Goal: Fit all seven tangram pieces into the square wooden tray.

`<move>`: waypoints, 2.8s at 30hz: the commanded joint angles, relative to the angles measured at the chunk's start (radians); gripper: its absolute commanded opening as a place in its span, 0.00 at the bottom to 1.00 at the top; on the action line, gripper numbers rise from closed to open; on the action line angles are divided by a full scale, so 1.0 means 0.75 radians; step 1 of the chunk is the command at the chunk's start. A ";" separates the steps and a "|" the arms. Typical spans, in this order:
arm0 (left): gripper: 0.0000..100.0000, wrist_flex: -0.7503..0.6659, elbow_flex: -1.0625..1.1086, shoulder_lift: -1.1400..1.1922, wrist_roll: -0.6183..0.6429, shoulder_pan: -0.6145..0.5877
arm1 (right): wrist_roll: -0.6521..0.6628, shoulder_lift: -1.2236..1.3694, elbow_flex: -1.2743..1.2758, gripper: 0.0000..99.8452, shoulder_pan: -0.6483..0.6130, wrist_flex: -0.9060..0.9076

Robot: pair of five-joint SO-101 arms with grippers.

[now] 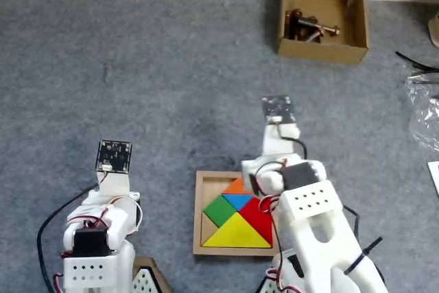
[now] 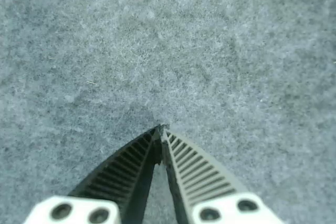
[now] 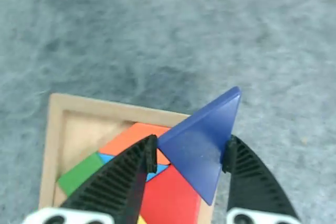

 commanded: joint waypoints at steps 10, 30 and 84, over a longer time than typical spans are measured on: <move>0.01 0.006 0.028 0.003 0.006 -0.013 | -0.192 -0.042 -0.017 0.18 -0.218 0.003; 0.01 0.006 0.028 0.003 0.006 -0.013 | -0.262 -0.042 -0.009 0.19 -0.320 0.003; 0.01 0.006 0.028 0.003 0.006 -0.013 | 0.438 -0.030 0.220 0.00 0.062 -0.494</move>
